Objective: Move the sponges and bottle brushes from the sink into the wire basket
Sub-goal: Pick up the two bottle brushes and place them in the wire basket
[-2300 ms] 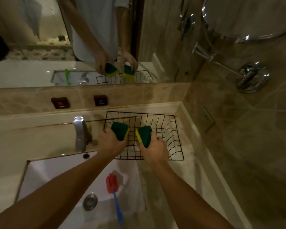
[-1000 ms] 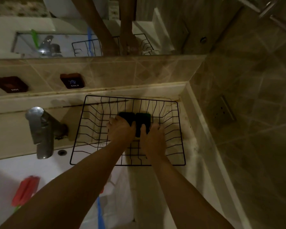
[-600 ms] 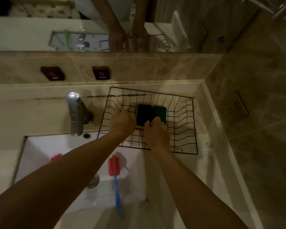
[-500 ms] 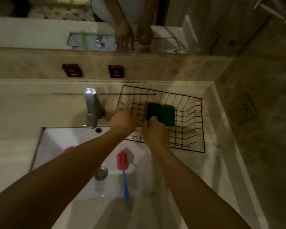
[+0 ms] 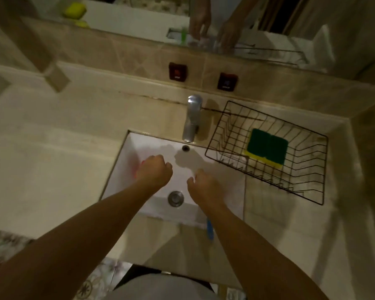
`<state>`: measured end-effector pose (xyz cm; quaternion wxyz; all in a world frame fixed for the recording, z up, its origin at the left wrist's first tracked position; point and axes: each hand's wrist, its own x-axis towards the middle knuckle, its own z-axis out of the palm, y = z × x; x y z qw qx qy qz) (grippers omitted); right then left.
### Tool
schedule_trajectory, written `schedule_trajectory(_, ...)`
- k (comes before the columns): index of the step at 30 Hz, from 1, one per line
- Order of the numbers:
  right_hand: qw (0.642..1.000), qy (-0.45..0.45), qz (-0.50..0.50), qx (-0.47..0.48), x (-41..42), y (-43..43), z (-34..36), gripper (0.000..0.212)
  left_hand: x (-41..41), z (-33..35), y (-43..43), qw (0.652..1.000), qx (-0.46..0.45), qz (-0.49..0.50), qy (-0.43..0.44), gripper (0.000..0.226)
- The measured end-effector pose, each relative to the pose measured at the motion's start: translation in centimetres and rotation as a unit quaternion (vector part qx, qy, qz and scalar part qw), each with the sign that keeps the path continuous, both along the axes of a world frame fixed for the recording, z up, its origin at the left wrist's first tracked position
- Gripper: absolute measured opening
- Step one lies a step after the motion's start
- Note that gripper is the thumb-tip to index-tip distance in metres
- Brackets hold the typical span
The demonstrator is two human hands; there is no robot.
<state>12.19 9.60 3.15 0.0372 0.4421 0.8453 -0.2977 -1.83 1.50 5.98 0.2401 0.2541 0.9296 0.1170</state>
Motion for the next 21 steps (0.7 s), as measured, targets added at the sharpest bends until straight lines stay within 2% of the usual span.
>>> schedule_trajectory(2, 1.0, -0.023, 0.006, -0.008, 0.2, -0.7, -1.4, 0.022, -0.6, -1.4, -1.8, 1.0, 0.016, 0.005, -0.012, 0.027)
schedule_trajectory(5, 0.998, -0.062, -0.005, -0.011, 0.8, -1.5, -3.0, 0.028, -1.3, -2.8, -4.0, 1.0, 0.018, 0.012, -0.023, 0.028)
schedule_trajectory(8, 0.994, -0.097, -0.042, 0.02, 1.9, -2.4, -4.1, 0.038, -1.7, -4.7, -5.5, 0.999, -0.018, -0.037, -0.001, 0.056)
schedule_trajectory(10, 0.985, -0.146, -0.088, 0.025, 2.4, -2.7, -4.7, 0.044, -1.9, -5.7, -5.8, 0.997, -0.075, -0.019, 0.022, 0.049)
schedule_trajectory(13, 0.971, -0.21, -0.108, 0.023, 3.2, -3.1, -5.7, 0.043, -2.0, -7.2, -6.0, 0.989, -0.145, 0.019, 0.01, 0.046)
schedule_trajectory(21, 0.972, -0.207, -0.11, -0.022, 4.3, -3.4, -7.3, 0.027, -2.9, -9.3, -5.4, 0.982, -0.156, 0.057, -0.089, 0.047)
